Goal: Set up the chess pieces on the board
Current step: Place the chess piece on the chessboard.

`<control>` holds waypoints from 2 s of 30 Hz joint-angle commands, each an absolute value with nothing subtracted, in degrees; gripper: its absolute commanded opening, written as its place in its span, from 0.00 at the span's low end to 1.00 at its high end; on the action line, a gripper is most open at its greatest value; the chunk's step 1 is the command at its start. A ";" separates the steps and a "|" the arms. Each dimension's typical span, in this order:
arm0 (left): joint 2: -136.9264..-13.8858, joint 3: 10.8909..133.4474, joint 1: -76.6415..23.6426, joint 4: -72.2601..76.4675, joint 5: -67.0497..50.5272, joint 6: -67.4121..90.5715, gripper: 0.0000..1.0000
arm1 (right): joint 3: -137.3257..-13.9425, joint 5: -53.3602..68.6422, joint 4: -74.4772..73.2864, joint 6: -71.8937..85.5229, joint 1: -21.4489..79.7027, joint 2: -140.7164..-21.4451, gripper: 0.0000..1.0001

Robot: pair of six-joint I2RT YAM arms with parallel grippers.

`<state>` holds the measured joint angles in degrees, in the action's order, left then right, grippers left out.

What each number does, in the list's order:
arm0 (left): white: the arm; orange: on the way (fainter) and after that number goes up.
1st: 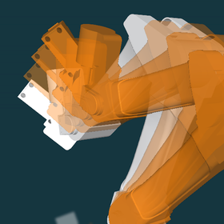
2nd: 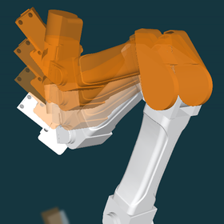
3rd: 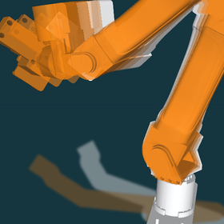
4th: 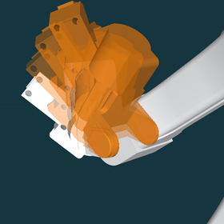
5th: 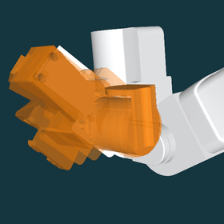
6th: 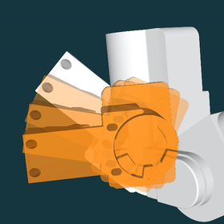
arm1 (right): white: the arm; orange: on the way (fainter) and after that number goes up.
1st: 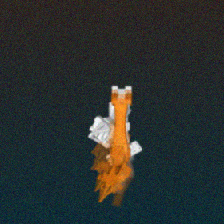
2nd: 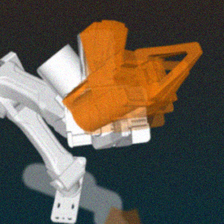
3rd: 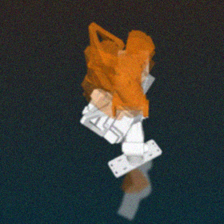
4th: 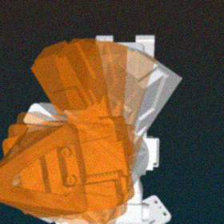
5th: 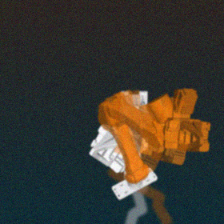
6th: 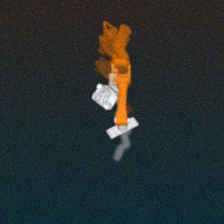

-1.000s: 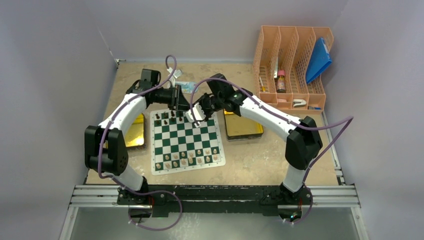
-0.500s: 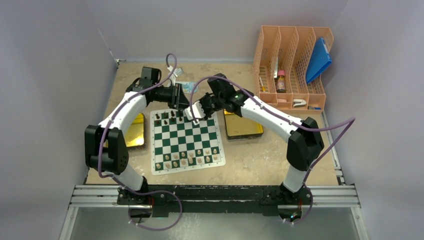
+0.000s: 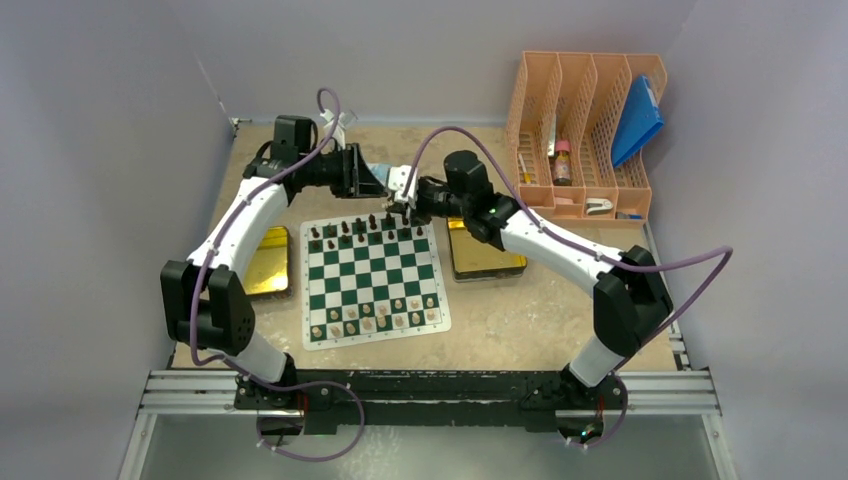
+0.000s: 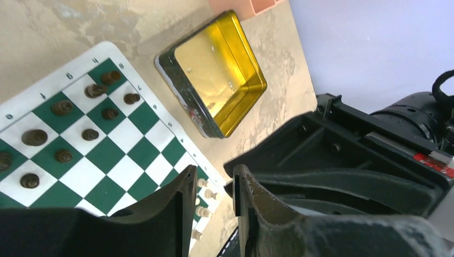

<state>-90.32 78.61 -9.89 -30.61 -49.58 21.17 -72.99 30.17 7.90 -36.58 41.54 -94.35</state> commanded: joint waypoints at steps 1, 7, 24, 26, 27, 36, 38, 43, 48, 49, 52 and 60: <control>-87.70 81.06 -9.40 -24.54 -48.88 27.51 0.31 | -73.78 31.48 21.81 -19.19 40.56 -91.48 0.00; -87.44 79.48 -9.49 -23.60 -50.69 29.01 0.33 | -75.57 31.47 21.42 -13.77 40.15 -92.39 0.00; -84.98 86.52 -9.40 -31.12 -43.64 30.96 0.34 | -72.99 29.34 23.62 -5.84 38.49 -93.34 0.00; -85.30 87.38 -9.40 -32.11 -44.61 30.83 0.34 | -74.40 27.36 21.77 -6.00 38.42 -93.95 0.00; -85.60 87.70 -9.40 -32.55 -45.27 30.85 0.34 | -74.71 27.17 21.28 -6.24 38.37 -94.15 0.00; -88.24 87.86 -9.49 -35.90 -51.59 29.35 0.29 | -75.91 27.33 21.29 -5.71 38.38 -94.68 0.00; -88.01 87.16 -9.49 -35.55 -52.00 29.27 0.28 | -76.14 27.53 21.15 -5.63 38.32 -94.75 0.00; -88.36 84.74 -9.58 -33.84 -52.76 30.41 0.28 | -76.25 27.17 21.16 -5.82 38.36 -94.61 0.00; -88.70 84.17 -9.67 -31.44 -52.85 31.77 0.26 | -76.19 26.92 21.13 -6.60 38.39 -94.18 0.00; -88.68 83.94 -9.67 -30.96 -52.73 32.06 0.26 | -76.28 27.36 20.96 -6.78 38.36 -94.09 0.00; -88.90 83.25 -9.67 -30.26 -52.87 32.56 0.24 | -76.20 28.14 20.72 -7.50 38.47 -93.83 0.00; -89.63 82.84 -9.77 -29.84 -51.90 33.14 0.24 | -76.29 29.08 19.74 -9.20 38.45 -93.26 0.00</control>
